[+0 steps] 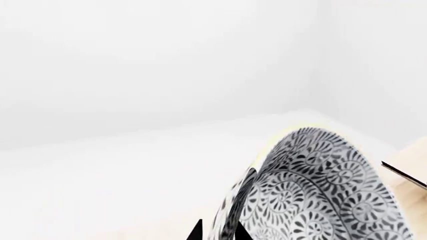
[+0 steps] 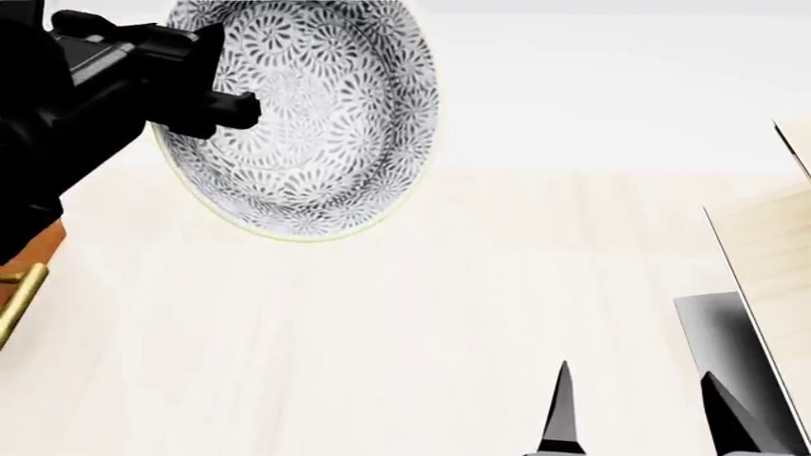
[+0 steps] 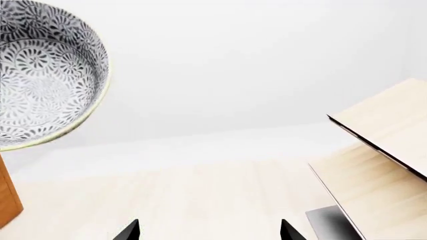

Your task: Close the top drawer of the cabinet and put the bowl on top of it.

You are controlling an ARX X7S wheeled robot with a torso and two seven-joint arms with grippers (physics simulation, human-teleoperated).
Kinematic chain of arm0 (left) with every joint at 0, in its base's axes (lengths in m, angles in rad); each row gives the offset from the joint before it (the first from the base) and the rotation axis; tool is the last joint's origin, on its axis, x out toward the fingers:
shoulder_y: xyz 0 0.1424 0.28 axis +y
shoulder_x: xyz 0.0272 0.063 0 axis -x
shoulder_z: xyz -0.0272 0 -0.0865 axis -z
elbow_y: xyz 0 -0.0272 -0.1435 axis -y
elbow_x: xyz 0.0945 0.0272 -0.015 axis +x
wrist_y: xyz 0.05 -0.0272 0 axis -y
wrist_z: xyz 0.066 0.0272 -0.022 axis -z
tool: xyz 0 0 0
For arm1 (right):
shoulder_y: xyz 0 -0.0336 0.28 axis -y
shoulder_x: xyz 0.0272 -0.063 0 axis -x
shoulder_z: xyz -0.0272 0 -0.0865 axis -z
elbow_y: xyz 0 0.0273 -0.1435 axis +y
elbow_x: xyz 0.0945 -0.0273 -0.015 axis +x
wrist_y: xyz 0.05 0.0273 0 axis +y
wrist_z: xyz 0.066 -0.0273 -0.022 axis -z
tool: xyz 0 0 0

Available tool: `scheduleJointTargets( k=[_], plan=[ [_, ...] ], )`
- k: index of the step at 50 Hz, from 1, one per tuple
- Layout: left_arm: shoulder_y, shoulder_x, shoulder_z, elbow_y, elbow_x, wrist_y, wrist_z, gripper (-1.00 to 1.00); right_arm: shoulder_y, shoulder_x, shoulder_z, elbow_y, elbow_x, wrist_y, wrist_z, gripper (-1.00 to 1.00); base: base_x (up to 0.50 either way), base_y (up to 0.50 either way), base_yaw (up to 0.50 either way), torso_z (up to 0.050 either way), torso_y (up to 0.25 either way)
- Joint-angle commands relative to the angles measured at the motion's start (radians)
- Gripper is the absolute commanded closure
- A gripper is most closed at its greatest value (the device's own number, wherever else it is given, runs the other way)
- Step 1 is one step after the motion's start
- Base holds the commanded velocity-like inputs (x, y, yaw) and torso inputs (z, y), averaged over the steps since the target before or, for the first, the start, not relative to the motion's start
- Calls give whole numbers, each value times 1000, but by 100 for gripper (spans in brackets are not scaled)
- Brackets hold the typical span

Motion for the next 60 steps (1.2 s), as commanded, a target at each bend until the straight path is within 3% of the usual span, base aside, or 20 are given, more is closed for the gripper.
scheduleJointTargets(
  k=[1, 24, 48, 60],
  plan=[
    [-133, -21, -68, -2, -49, -64, -63, 100, -18, -1, 2, 12, -13, -26, -19, -100, 0, 0, 0, 0, 0],
    [-298, -75, -124, -214, 9, -11, -45, 100, -3, 22, 11, -7, 30, -16, 10, -100, 0, 0, 0, 0, 0],
    [-437, -165, -280, -314, -29, -26, -139, 100, -20, 27, 6, -6, 18, -34, 11, -100, 0, 0, 0, 0, 0],
    [-489, -200, -286, -408, 19, 16, -140, 100, -24, 28, 1, -3, 12, -42, 12, -100, 0, 0, 0, 0, 0]
  ],
)
